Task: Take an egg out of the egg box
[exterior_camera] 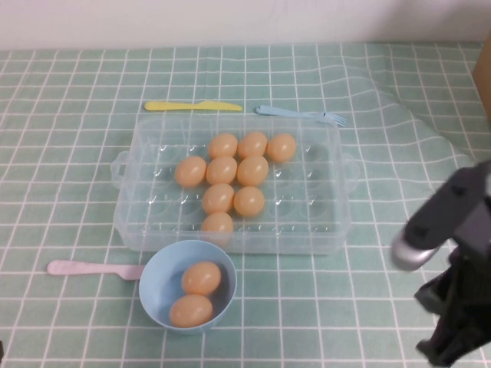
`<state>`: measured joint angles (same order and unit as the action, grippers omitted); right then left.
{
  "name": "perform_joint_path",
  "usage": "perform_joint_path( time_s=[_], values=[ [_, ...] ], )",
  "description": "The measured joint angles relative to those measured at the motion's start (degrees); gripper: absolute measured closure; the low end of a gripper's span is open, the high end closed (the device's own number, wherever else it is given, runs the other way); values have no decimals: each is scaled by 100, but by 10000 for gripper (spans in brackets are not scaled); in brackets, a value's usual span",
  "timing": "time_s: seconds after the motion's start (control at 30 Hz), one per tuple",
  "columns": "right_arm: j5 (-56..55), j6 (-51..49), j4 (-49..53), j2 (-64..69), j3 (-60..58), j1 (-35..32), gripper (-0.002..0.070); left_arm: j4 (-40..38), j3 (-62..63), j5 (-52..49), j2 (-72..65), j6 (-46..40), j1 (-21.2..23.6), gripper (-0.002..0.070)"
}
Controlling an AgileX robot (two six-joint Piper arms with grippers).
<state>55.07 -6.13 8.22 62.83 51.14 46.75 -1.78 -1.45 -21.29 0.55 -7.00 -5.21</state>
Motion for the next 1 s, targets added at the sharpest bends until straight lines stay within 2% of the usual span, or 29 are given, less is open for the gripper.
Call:
perform_joint_path(
  time_s=[0.27,0.37,0.57,0.67,0.87,1.0],
  values=[
    [-3476,13,102,-1216,-2526,-2269,692,0,0,-9,0,0,0,679],
    [-4173,13,28,-1936,-3273,-3033,692,0,0,-9,0,0,0,679],
    [-4588,13,-337,-3720,-4380,-4223,692,0,0,-9,0,0,0,679],
    [-4614,13,-366,-4606,-4754,-4553,693,0,0,-9,0,0,0,679],
    [-4438,13,-377,-6030,-5228,-4774,694,0,0,-9,0,0,0,680],
    [-4289,13,-388,-6331,-5256,-4783,694,0,0,-9,3,0,0,680]
  ],
)
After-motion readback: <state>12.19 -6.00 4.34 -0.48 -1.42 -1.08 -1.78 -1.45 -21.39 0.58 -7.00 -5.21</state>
